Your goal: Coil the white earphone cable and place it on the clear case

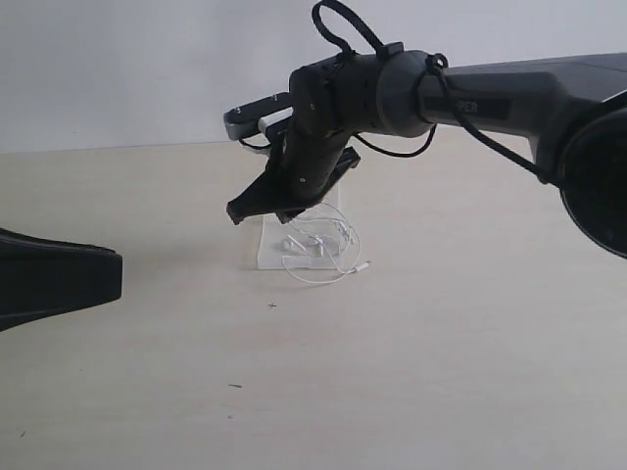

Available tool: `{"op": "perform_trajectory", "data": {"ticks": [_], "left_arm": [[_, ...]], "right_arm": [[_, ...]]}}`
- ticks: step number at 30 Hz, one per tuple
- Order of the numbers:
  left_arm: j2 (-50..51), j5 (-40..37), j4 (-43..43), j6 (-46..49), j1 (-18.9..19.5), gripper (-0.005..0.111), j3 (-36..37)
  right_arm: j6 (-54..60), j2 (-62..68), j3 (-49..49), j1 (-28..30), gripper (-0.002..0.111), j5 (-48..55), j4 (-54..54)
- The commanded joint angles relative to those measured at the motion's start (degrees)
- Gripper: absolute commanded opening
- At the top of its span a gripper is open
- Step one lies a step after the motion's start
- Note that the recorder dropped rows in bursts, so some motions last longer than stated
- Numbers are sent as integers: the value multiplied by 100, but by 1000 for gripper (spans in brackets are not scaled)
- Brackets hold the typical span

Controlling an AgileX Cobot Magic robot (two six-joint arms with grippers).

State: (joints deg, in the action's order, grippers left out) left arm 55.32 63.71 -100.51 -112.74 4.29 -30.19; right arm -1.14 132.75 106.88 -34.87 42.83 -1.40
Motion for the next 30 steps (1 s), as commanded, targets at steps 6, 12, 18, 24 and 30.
{"op": "perform_trajectory", "data": {"ticks": [6,12,18,24,30], "left_arm": [[-25,-30,57,13,-21,45,16],[-25,-30,57,13,-21,45,16],[-25,-30,57,13,-21,45,16],[-25,-30,57,13,-21,45,16],[-25,-30,57,13,-21,45,16]], "right_arm": [[-56,147,43,18,0,123,-63],[-29,147,43,18,30,123,-78],[-29,135,43,18,64,133,-101],[-195,69,43,18,65,192,-224],[-657,-91,43,18,65,413,-1037]]}}
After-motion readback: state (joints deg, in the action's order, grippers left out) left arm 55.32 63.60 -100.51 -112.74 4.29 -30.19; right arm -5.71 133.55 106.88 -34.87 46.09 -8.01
